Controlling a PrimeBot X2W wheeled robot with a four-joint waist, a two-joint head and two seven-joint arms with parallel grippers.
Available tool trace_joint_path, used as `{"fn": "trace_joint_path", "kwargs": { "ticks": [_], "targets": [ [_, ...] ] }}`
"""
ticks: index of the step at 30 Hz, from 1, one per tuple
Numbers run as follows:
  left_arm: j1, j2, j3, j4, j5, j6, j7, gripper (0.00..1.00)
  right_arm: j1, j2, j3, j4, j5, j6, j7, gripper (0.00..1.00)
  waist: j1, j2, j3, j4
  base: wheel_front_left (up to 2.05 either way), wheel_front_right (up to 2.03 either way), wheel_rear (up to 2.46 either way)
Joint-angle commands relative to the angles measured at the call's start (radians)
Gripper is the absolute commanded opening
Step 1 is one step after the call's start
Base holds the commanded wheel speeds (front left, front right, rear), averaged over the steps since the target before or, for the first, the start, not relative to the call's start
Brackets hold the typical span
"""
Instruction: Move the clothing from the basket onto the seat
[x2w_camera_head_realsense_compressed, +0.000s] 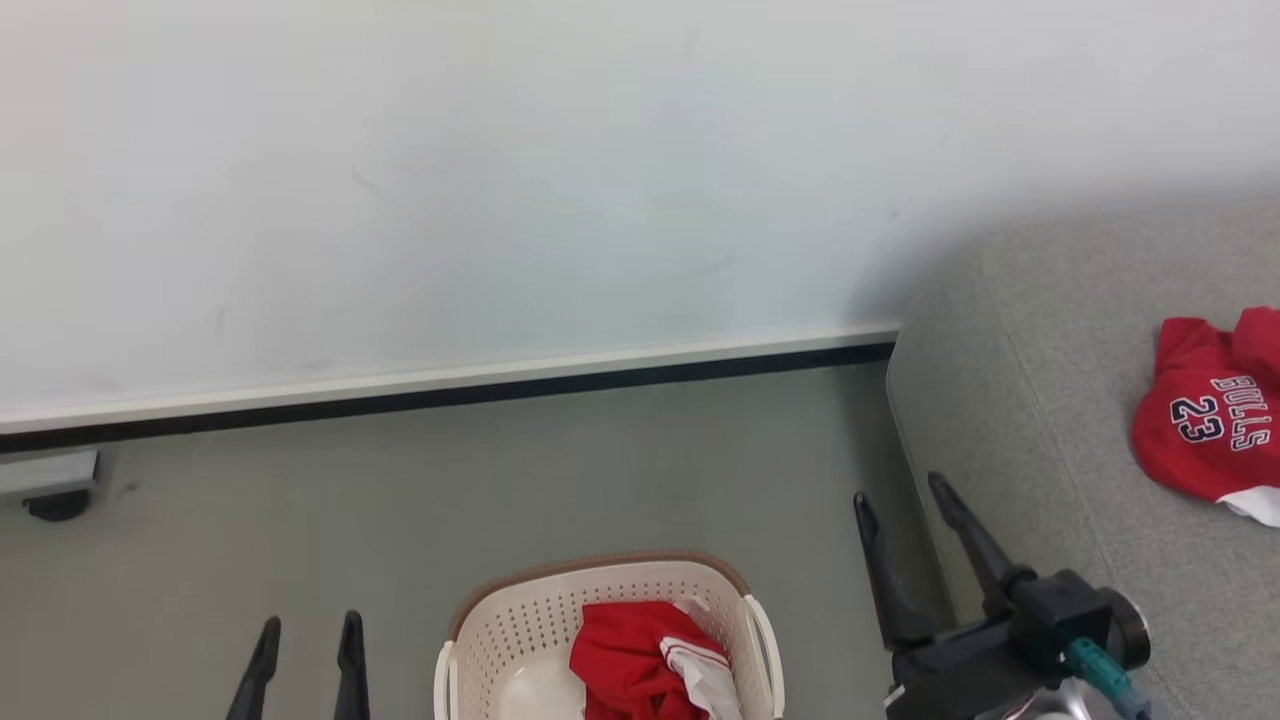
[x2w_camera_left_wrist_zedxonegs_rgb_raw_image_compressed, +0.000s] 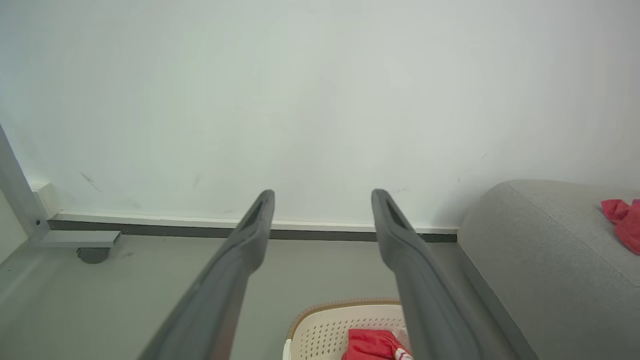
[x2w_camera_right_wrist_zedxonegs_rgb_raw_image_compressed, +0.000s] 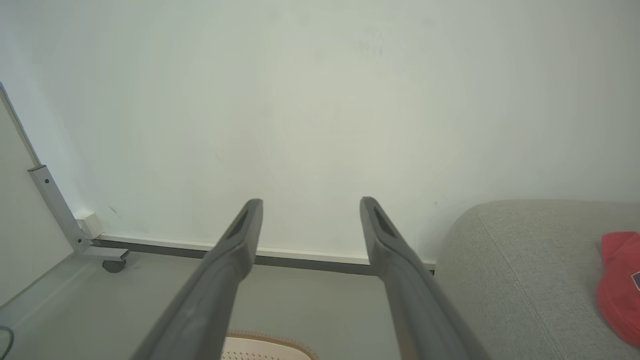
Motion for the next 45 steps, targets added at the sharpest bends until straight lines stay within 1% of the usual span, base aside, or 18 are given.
{"fn": "trace_joint_path", "kwargs": {
  "ticks": [1,6,12,22,33,45],
  "targets": [
    [0.027,-0.005,0.008,-0.008,0.025,-0.014,-0.005,1.00,0.026,0.004,0.004,-0.011,0.001,-0.001,-0.001,1.00,0.0002,0.0001,-0.023,0.002,0.00,0.00,0.00],
    [0.071,-0.025,0.029,-0.009,0.057,-0.047,-0.005,1.00,0.083,0.008,0.016,-0.035,0.005,-0.001,-0.001,1.00,0.0002,0.0001,-0.043,-0.007,0.00,0.00,0.00],
    [0.103,-0.037,0.046,-0.005,0.080,-0.058,-0.005,1.00,0.121,0.012,0.019,-0.043,-0.001,-0.001,-0.001,1.00,0.0002,0.0001,-0.056,-0.019,0.00,0.00,0.00],
    [0.115,-0.044,0.056,0.011,0.104,-0.060,-0.005,1.00,0.151,0.019,0.024,-0.043,0.008,-0.001,-0.001,1.00,0.0002,0.0001,-0.074,-0.034,0.00,0.00,0.00],
    [0.105,-0.044,0.044,0.029,0.087,-0.056,-0.005,1.00,0.154,0.029,0.021,-0.046,-0.001,-0.001,-0.001,1.00,0.0002,0.0001,-0.081,-0.036,0.00,0.00,0.00],
    [0.095,-0.044,0.035,0.028,0.103,-0.057,-0.005,1.00,0.155,0.027,0.026,-0.054,0.011,-0.001,-0.001,1.00,0.0002,0.0001,-0.075,-0.036,0.00,0.00,0.00]
  ]
}}
